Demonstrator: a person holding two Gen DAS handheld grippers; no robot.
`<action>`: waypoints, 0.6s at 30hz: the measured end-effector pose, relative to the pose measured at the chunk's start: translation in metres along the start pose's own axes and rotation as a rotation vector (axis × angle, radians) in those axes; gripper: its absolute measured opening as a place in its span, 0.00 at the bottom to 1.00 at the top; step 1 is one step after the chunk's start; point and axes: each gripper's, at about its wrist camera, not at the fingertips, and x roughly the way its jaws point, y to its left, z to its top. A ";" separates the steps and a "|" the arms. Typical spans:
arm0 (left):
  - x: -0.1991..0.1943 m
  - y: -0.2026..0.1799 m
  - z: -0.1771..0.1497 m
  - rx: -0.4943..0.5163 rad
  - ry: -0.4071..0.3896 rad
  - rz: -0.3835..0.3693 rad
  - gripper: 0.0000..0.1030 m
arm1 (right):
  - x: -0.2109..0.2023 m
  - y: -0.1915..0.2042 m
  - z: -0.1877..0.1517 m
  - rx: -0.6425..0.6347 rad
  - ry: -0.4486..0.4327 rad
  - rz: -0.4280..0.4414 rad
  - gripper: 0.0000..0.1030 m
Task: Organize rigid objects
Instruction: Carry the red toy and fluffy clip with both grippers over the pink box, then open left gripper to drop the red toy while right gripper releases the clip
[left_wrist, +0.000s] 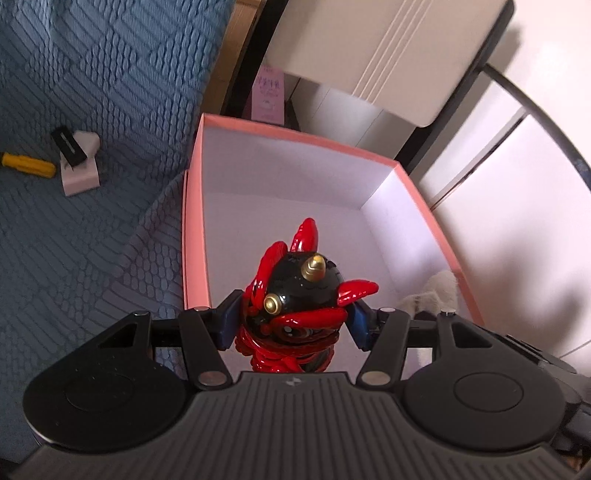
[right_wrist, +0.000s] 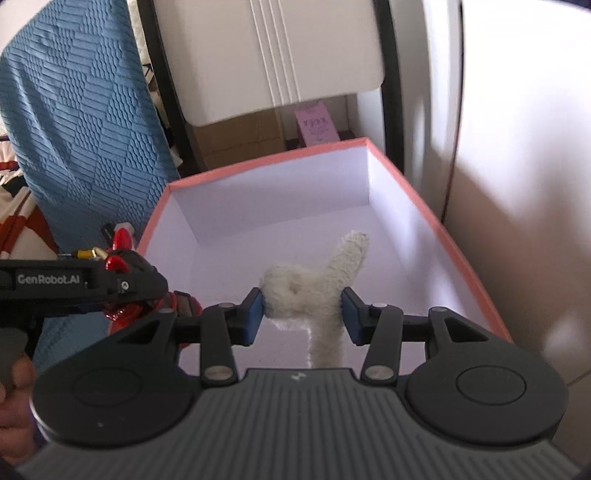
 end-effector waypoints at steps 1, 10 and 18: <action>0.005 0.001 0.002 -0.002 0.007 0.003 0.62 | 0.007 0.000 0.001 -0.007 0.016 0.001 0.47; 0.025 0.000 0.003 0.006 0.041 0.003 0.62 | 0.046 -0.006 -0.001 0.019 0.096 0.024 0.48; 0.036 -0.004 0.005 0.005 0.054 -0.015 0.72 | 0.055 -0.011 -0.001 0.022 0.111 0.022 0.68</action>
